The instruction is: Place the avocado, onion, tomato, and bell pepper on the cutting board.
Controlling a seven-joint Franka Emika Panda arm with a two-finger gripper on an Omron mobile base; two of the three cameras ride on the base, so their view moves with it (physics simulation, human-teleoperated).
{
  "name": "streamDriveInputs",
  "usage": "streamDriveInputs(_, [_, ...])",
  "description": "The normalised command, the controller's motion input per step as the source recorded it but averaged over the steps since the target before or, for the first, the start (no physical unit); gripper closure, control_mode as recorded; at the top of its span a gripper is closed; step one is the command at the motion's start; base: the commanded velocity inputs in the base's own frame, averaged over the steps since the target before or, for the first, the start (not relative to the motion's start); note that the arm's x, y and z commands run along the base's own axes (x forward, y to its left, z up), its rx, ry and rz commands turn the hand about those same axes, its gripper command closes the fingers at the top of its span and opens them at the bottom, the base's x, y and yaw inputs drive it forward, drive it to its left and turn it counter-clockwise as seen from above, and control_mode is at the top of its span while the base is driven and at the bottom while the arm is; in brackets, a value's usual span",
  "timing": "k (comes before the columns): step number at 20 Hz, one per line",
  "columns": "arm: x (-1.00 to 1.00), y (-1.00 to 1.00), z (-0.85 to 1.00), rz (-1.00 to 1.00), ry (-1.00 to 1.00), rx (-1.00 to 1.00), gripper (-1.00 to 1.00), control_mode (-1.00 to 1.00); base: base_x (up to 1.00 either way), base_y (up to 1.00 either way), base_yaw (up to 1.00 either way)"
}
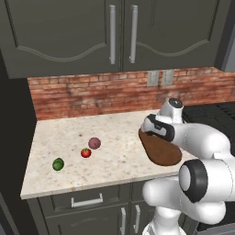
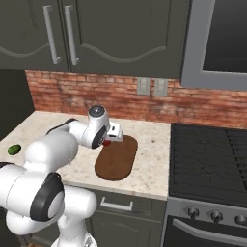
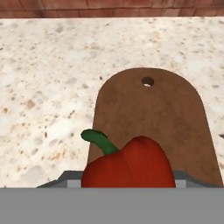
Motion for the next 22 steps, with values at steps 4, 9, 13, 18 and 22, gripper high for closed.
streamDriveInputs(4, [0.12, -0.03, -0.16, 0.0, 0.0, 0.0, 1.0, -1.0, 0.0, 0.0, 0.0])
streamDriveInputs(9, [0.13, -0.11, -0.15, 0.0, 0.0, 0.0, 1.0, -1.0, 0.0, 0.0, 0.0])
streamDriveInputs(13, [0.17, -0.1, -0.17, 0.0, 0.0, 0.0, 1.0, -1.0, 0.0, 0.0, 0.0])
streamDriveInputs(18, [0.19, -0.06, -0.17, 0.0, 0.0, 0.0, 1.0, -1.0, 0.0, 0.0, 0.0])
streamDriveInputs(22, [0.12, -0.03, -0.13, 0.0, 0.0, 0.0, 1.0, -1.0, 0.0, 0.0, 0.0])
